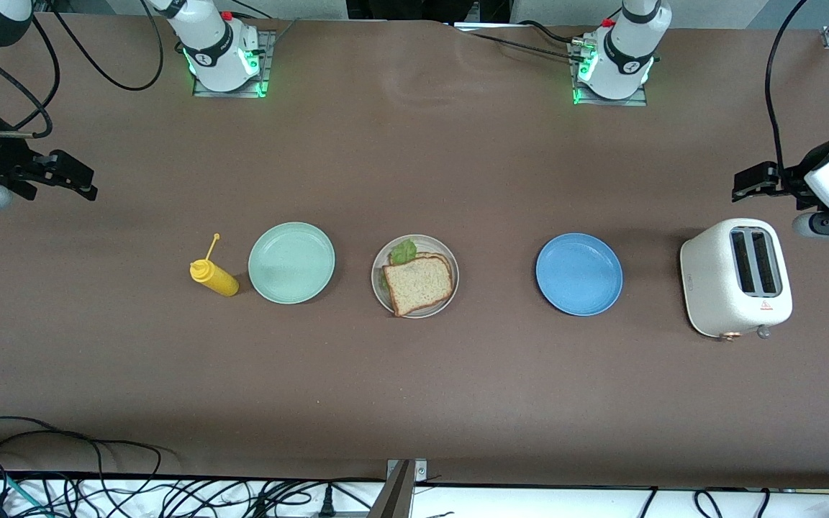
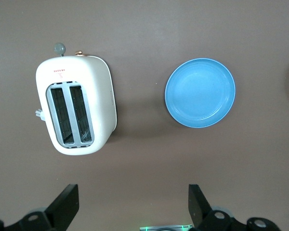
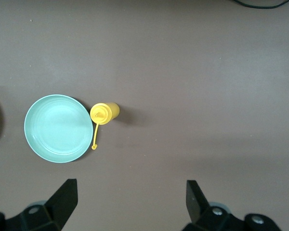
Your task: Make sandwich on beige plate with both arms
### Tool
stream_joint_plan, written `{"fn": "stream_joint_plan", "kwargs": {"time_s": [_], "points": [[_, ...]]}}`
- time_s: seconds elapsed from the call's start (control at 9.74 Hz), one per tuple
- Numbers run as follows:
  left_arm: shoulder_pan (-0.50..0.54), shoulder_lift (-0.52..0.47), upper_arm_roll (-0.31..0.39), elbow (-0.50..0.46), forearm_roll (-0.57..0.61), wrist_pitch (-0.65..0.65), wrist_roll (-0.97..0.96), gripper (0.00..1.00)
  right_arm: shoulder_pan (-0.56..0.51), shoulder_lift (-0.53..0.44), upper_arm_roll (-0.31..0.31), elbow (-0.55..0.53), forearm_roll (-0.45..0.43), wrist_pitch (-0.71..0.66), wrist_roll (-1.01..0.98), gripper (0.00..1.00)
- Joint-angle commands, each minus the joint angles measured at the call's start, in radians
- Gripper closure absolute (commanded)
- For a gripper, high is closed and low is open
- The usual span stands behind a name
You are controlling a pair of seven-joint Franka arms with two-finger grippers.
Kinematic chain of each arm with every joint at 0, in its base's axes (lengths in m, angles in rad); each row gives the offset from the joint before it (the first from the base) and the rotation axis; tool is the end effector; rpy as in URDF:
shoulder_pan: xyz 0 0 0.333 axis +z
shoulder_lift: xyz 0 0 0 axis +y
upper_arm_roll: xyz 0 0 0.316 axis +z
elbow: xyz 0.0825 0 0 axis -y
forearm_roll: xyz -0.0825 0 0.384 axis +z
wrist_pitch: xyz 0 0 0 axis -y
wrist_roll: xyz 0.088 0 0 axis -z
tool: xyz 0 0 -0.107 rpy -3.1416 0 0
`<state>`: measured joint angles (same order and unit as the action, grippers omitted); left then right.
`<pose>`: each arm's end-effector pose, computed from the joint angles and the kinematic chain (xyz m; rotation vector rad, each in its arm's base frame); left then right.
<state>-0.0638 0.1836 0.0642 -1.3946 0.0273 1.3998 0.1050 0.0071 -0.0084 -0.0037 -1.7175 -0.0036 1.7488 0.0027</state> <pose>0.5909 -0.0001 0.5876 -3.0954 0.1586 0.2794 0.5637 0.0016 0.5750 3.1376 0.0020 0.0623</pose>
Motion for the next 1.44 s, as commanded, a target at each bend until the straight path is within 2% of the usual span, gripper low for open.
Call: {"fn": "stream_joint_plan", "kwargs": {"time_s": [0.0, 0.1, 0.41, 1.03, 1.33], "points": [[-0.001, -0.021, -0.007, -0.024, 0.017, -0.009, -0.021, 0.00, 0.005, 0.008, -0.001, 0.021, -0.012, -0.012, 0.011, 0.00], [-0.001, -0.026, -0.007, -0.043, 0.017, 0.007, -0.021, 0.00, 0.005, 0.008, -0.001, 0.022, -0.012, -0.012, 0.011, 0.00], [0.001, -0.116, -0.007, -0.208, 0.017, 0.132, -0.021, 0.00, 0.007, 0.008, -0.001, 0.022, -0.012, -0.011, 0.011, 0.00], [-0.001, -0.112, -0.007, -0.117, 0.020, 0.081, -0.022, 0.00, 0.007, 0.008, -0.001, 0.022, -0.012, -0.009, 0.011, 0.00], [-0.001, -0.112, -0.006, -0.113, 0.019, 0.082, -0.019, 0.00, 0.007, 0.008, -0.001, 0.022, -0.012, -0.009, 0.011, 0.00]]}}
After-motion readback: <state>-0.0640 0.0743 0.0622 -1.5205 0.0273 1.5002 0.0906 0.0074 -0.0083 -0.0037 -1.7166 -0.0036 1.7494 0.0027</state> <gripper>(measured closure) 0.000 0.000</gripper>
